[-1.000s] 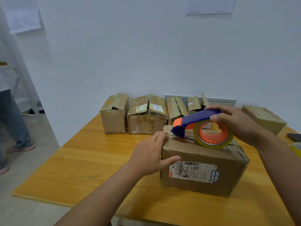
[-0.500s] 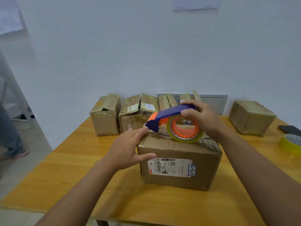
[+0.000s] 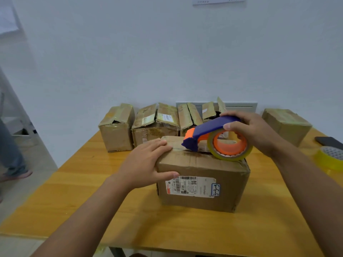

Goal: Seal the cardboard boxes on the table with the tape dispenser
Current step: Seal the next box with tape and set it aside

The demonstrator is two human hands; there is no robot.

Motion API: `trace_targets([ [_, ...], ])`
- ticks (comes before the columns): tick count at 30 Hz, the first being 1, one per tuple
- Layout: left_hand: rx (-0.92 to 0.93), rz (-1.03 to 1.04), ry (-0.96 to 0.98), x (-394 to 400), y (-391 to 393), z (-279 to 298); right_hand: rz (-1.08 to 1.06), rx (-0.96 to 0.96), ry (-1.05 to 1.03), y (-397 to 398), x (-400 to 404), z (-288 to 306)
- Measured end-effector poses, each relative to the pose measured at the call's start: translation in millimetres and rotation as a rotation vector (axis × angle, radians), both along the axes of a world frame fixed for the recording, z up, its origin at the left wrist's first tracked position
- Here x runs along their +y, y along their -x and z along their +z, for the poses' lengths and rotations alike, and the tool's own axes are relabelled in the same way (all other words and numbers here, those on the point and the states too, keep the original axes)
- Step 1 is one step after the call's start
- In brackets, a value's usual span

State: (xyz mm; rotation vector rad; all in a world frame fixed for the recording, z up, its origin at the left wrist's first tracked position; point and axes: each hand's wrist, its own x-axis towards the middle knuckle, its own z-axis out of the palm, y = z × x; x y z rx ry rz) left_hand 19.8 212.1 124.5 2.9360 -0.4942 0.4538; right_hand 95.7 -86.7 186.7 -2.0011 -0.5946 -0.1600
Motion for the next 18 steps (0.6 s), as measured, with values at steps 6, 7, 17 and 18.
trace_targets([
  [6,0.044,0.029,-0.070,-26.5,0.2,1.9,-0.019,-0.033,-0.011,-2.8,-0.2,-4.8],
  [7,0.043,0.036,-0.095,-26.5,0.0,1.3,-0.026,-0.031,-0.011,-3.8,-0.1,-5.3],
  [17,0.050,0.059,-0.118,-1.1,3.8,2.6,-0.006,-0.056,0.060,-17.7,31.4,-0.7],
  [18,0.045,0.052,-0.120,-1.2,2.8,1.6,0.002,-0.045,0.083,-17.4,28.2,0.9],
])
